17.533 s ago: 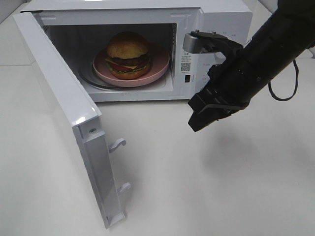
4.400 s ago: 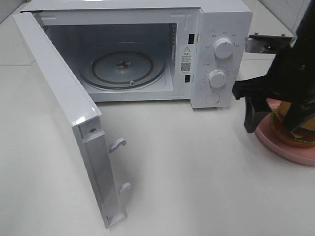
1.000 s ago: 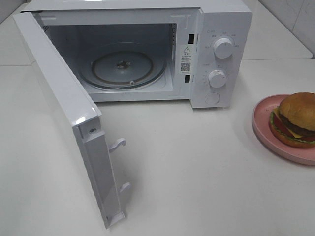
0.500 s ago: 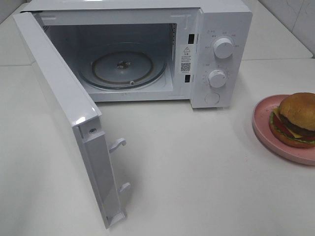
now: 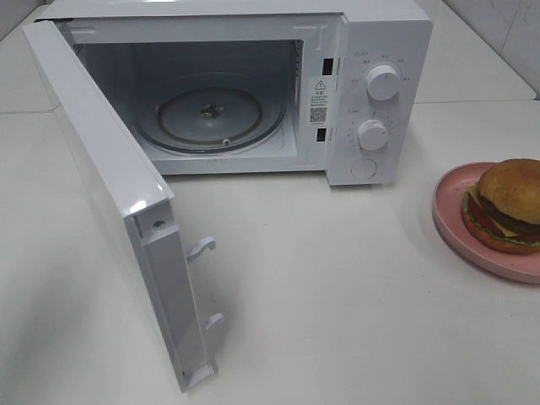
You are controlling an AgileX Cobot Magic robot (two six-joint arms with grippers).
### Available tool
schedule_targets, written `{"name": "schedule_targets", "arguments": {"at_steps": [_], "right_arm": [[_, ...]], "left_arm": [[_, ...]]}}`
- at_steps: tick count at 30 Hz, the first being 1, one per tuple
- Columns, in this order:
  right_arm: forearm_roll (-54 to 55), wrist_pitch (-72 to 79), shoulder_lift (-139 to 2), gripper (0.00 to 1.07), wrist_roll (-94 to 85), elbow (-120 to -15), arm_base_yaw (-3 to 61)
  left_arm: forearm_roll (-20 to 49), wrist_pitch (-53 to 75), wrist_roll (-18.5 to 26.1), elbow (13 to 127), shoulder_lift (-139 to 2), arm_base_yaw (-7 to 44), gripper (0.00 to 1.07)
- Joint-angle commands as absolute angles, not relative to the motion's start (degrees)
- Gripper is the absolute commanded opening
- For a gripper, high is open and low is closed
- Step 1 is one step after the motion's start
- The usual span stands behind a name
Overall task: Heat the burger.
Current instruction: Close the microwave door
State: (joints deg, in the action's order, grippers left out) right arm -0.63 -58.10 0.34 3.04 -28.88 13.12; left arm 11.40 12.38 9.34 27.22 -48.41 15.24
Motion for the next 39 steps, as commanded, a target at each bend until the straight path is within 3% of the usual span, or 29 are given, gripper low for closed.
{"name": "schedule_targets", "arguments": {"at_steps": [1, 12, 25, 39], "right_arm": [[-0.80, -57.41, 1.55, 0.61, 2.81, -28.88, 12.83], [-0.80, -57.41, 1.55, 0.60, 2.81, -28.88, 12.83], [-0.80, -57.41, 1.55, 0.60, 2.81, -28.88, 12.83], [-0.80, -57.41, 1.55, 0.60, 2.81, -28.88, 12.83]], "left_arm": [[14.55, 3.38, 12.15, 27.16, -57.01, 15.13, 0.00], [13.64, -10.31, 12.15, 28.99, -74.03, 17.76, 0.00], [11.92, -10.71, 12.15, 37.47, -86.17, 18.74, 0.00], [10.49, -12.32, 12.15, 46.98, -94.94, 24.58, 0.00]]}}
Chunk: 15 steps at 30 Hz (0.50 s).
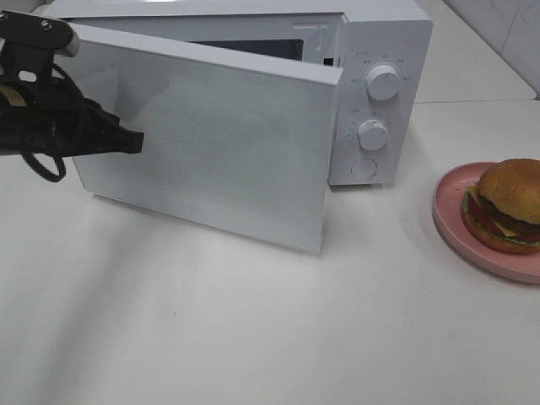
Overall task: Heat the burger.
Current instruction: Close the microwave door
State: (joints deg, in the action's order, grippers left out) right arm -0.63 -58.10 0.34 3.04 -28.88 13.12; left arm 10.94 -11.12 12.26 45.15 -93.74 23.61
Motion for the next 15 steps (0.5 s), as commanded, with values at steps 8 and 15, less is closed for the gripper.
{"name": "schedule_targets", "arguments": {"at_steps": [8, 15], "right_arm": [[-0.80, -57.41, 1.55, 0.60, 2.81, -28.88, 12.83], [-0.80, -57.41, 1.55, 0.60, 2.81, -28.88, 12.83]], "left_arm": [[9.97, -12.72, 12.15, 51.68, -99.35, 25.55, 0.00], [9.97, -12.49, 11.92, 55.58, -102.10, 25.55, 0.00]]}}
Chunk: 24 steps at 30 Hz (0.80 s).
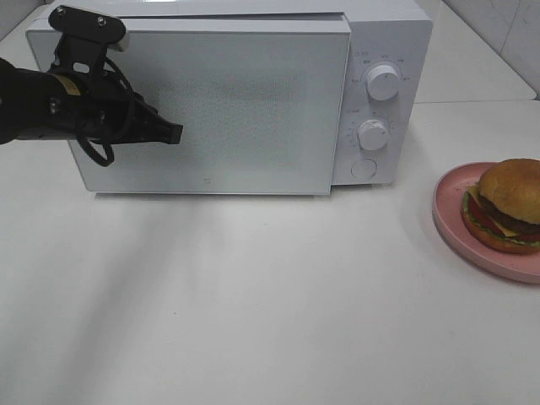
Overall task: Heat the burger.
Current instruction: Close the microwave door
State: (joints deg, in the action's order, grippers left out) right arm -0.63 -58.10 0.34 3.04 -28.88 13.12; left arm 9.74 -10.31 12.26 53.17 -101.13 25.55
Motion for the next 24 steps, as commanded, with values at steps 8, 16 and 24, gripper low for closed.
{"name": "schedule_targets", "arguments": {"at_steps": [8, 16, 24], "right_arm": [[-0.80, -57.41, 1.55, 0.60, 2.81, -28.88, 12.83], [-0.80, -57.41, 1.55, 0.60, 2.81, -28.88, 12.83], [-0.80, -57.41, 1.55, 0.60, 2.81, -28.88, 12.83]], "left_arm": [[9.85, -12.20, 10.89, 61.65, -105.48, 26.87, 0.00], [9.57, -12.26, 10.89, 68.53, -110.52, 30.37, 0.00], [9.57, -11.86, 10.89, 74.03, -114.71, 32.72, 0.00]]}}
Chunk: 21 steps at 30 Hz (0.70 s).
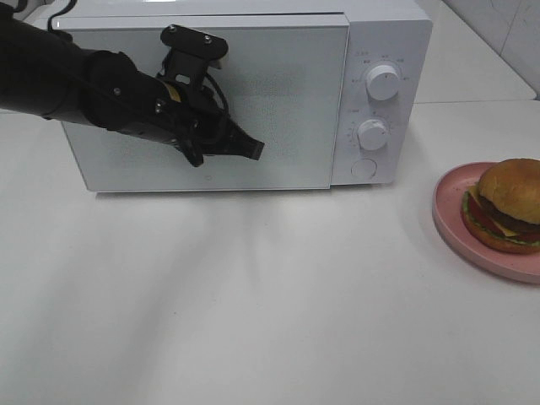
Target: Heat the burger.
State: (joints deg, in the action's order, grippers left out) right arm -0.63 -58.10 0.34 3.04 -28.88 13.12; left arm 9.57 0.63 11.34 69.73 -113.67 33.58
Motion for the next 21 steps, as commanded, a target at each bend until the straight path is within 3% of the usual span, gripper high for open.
{"name": "schedule_targets", "arguments": {"at_steps": [1, 13, 21], "right_arm": [[-0.80, -57.41, 1.55, 0.60, 2.81, -28.88, 12.83], [-0.80, -57.41, 1.55, 0.60, 2.81, -28.88, 12.83], [-0.80, -57.41, 1.55, 0.60, 2.81, -28.88, 12.83]], "left_arm": [[9.57, -11.29, 10.89, 75.63, -115.62, 33.40, 0.00], [9.57, -2.06, 10.89, 84.34, -120.09, 35.92, 0.00], [6.76, 17.19, 12.32, 84.45, -119.12, 39.13, 0.00]]}}
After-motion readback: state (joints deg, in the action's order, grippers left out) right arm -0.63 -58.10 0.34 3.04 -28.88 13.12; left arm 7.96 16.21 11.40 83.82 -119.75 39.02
